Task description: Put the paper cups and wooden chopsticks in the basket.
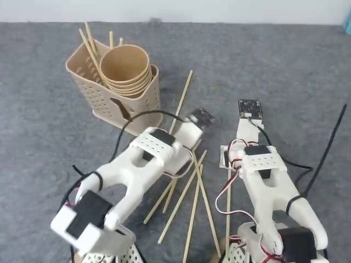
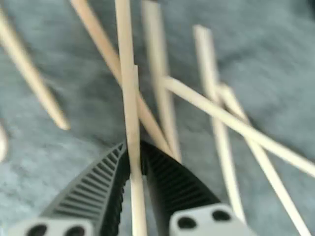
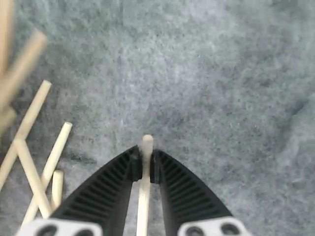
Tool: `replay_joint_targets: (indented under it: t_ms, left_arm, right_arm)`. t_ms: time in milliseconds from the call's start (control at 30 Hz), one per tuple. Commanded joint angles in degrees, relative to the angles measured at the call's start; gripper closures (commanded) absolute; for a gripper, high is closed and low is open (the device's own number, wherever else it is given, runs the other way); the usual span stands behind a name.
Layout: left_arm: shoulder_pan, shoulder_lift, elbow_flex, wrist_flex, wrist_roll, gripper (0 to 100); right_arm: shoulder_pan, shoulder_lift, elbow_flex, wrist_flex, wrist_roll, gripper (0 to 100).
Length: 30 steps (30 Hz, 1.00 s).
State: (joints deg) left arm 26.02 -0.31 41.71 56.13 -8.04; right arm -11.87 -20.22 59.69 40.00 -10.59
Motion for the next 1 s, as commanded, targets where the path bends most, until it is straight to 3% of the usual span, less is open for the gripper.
replay_joint_targets:
  t_ms: [0,233,367,600,800,967]
  left_arm:
    - [3.4,-10.2,-1.2,7.0,1.0,99]
    - [3.2,-29.6,-1.8,16.3,0.5,99]
    - [3.1,-42.5,-1.8,16.8,0.5,99]
    - [-0.2,-60.1,2.7,1.8,1.1,99]
    - [-11.0,-70.9,7.2,-16.6,1.1,99]
    - [-17.8,-77.7,2.6,-22.9,1.1,99]
  right_arm:
    - [0.7,-2.3,-0.5,-1.2,-0.4,99.1]
    - [0.7,-2.3,-0.5,-1.2,1.6,99.1]
    - [0.7,-2.3,-0.5,-1.2,1.7,99.1]
    - [0.7,-2.3,-0.5,-1.0,1.8,99.1]
    - [0.7,-2.2,-0.5,-1.0,1.8,99.1]
    - [0.7,-1.9,-0.5,-1.2,1.8,99.1]
